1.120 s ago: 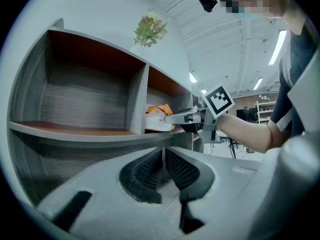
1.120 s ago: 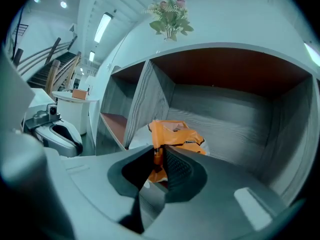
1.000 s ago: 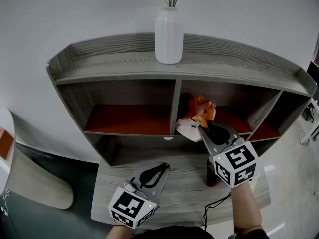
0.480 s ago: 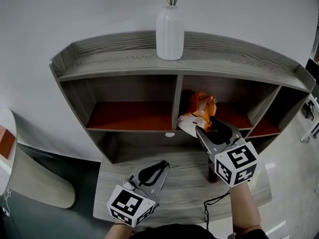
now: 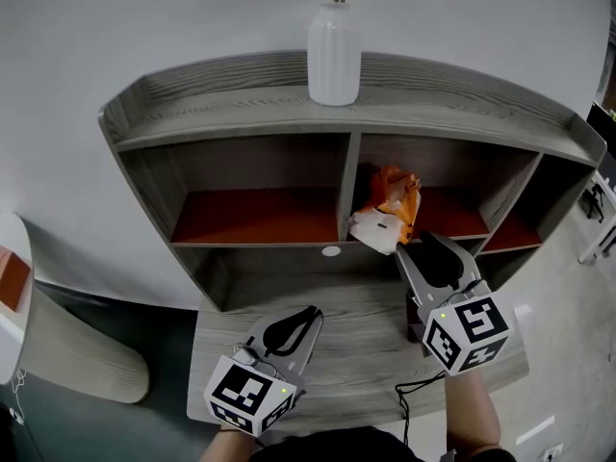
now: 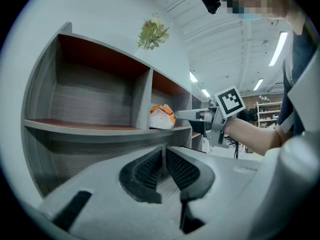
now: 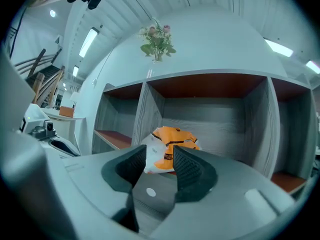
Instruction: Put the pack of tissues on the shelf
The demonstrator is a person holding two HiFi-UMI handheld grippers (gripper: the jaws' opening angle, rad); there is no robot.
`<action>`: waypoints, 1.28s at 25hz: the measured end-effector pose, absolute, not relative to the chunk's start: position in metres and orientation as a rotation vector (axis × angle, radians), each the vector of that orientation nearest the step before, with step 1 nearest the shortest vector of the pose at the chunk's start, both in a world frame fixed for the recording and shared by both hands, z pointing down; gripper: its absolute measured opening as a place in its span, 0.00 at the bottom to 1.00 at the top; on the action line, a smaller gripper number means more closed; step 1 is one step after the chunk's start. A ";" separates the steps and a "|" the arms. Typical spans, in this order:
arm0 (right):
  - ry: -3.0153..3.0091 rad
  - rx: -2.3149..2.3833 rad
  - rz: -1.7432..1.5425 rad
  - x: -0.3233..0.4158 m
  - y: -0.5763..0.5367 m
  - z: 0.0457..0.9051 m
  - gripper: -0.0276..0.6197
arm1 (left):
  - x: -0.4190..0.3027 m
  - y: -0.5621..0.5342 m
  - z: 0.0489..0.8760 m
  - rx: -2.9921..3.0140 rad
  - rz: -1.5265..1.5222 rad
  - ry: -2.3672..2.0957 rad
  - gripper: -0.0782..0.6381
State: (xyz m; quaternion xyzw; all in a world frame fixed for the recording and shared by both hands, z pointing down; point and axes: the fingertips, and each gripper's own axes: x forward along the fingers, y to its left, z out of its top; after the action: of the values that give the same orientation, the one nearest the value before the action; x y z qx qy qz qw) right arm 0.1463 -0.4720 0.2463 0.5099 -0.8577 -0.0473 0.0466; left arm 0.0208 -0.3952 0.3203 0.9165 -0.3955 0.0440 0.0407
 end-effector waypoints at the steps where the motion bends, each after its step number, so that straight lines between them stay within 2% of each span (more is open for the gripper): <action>1: -2.621 1.565 -0.133 0.147 -0.469 0.247 0.29 | 0.020 -0.394 0.320 2.808 0.130 -1.211 0.13; 7: -2.632 1.632 -0.054 0.148 -0.451 0.256 0.16 | 0.014 -0.391 0.319 2.805 0.105 -1.203 0.13; 10: -2.635 1.667 -0.025 0.149 -0.442 0.260 0.04 | 0.015 -0.388 0.320 2.801 0.106 -1.196 0.12; 32: -2.663 1.466 0.281 0.101 -0.395 0.344 0.04 | -0.004 -0.378 0.340 2.727 0.113 -1.234 0.09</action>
State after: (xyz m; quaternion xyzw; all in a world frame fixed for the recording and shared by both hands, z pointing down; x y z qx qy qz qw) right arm 0.1014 -0.3946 0.3442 0.4798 -0.8714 0.0919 0.0444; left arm -0.0037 -0.3779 0.3399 0.9080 -0.4108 0.0376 0.0731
